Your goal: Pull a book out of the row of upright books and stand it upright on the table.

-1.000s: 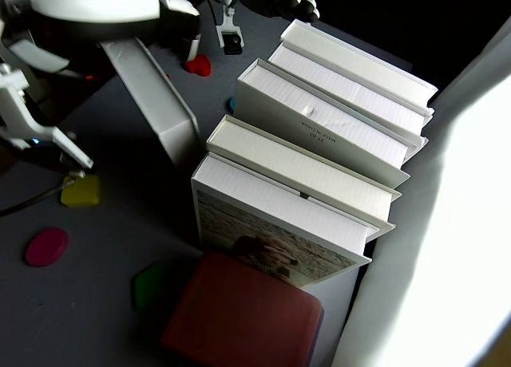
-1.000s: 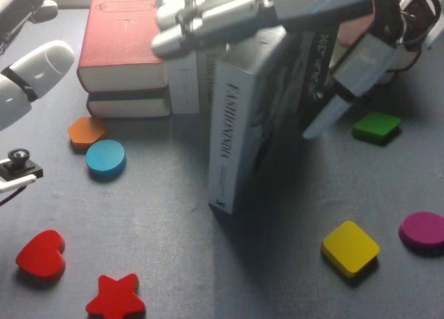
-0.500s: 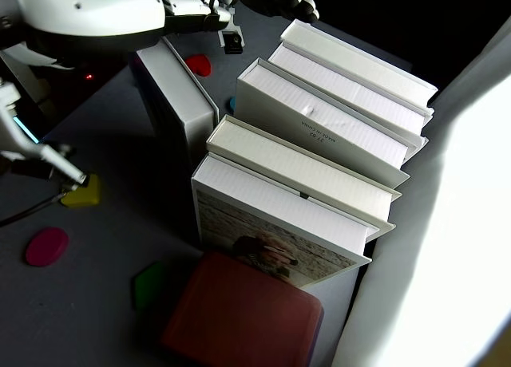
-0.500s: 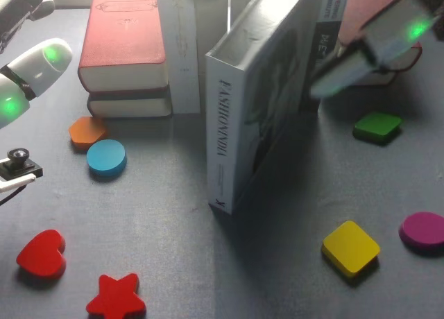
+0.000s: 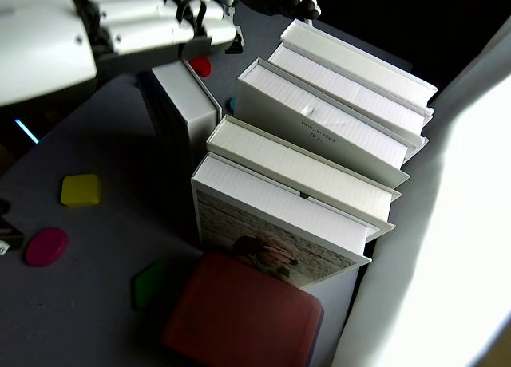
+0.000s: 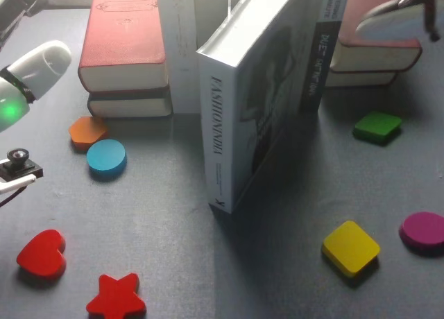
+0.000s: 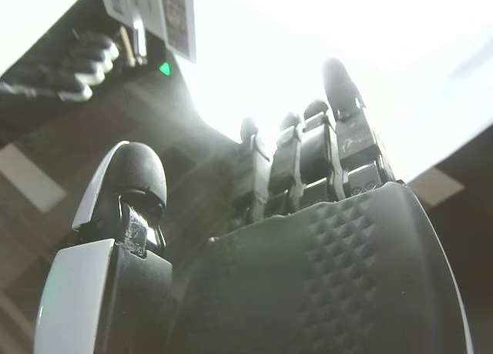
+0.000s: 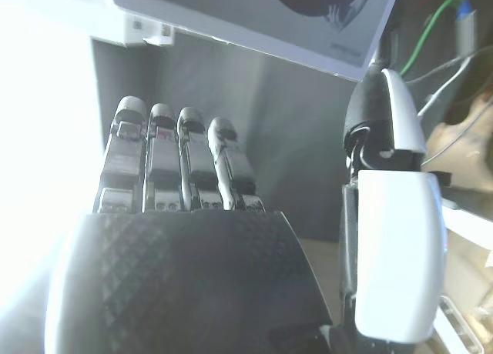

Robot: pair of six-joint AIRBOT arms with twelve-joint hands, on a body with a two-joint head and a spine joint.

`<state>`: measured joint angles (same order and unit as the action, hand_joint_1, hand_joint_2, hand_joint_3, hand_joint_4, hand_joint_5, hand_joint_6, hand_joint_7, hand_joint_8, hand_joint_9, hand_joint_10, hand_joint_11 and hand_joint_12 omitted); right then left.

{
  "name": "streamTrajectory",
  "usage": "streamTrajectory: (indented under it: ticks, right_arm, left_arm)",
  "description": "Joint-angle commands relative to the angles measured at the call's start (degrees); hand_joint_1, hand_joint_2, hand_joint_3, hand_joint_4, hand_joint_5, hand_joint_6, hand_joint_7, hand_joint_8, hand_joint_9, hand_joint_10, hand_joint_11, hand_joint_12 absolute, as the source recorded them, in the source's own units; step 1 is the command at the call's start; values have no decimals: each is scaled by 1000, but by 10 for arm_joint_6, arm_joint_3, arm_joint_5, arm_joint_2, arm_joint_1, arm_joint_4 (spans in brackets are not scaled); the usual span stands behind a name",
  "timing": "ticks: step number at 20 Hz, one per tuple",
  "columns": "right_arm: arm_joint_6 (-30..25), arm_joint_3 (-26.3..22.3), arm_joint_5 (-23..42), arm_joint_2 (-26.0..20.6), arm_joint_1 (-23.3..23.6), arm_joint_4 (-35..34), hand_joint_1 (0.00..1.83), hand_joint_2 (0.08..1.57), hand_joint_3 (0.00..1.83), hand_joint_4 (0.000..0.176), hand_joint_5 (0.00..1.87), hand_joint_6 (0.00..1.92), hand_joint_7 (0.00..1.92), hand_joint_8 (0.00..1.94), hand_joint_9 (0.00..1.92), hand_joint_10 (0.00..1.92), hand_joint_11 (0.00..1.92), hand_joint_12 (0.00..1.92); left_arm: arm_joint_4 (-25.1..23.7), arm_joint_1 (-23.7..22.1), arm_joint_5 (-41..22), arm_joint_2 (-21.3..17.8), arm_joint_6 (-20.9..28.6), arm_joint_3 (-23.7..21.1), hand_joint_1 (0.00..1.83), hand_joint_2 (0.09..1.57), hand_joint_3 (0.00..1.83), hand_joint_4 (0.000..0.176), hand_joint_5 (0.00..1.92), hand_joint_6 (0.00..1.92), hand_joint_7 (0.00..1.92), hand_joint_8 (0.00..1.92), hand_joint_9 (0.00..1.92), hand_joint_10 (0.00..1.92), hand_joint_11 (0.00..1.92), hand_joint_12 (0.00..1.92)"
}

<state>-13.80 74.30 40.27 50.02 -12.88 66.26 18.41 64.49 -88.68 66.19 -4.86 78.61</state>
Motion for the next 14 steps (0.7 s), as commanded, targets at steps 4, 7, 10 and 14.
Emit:
streamTrajectory:
  ticks: [4, 7, 10, 14]
  right_arm:
    - [108, -7, 63, -20, -72, -231, 743, 1008, 0, 37, 0, 0, 0, 0, 0, 0, 0, 0]
    - [186, -21, 116, -35, -141, -358, 590, 1108, 29, 6, 0, 0, 0, 0, 0, 0, 0, 0]
    - [258, -40, 211, -42, -236, -497, 310, 1255, 33, 0, 0, 0, 0, 0, 0, 0, 0, 0]
    - [317, -67, 345, -47, -351, -637, 145, 1371, 15, 0, 0, 0, 0, 0, 0, 0, 0, 0]
  left_arm:
    - [11, 1, -80, -4, 4, -3, 370, 1397, 1, 36, 116, 0, 10, 0, 0, 0, 0, 180]
    - [11, 1, -83, -4, 4, -4, 360, 1392, 0, 27, 70, 7, 0, 0, 0, 0, 0, 32]
    - [13, 2, -86, -4, 4, -5, 299, 1363, 0, 70, 34, 1, 0, 0, 0, 0, 3, 4]
    - [15, 2, -90, -4, 4, -5, 394, 1396, 1, 36, 26, 2, 0, 0, 0, 0, 0, 317]
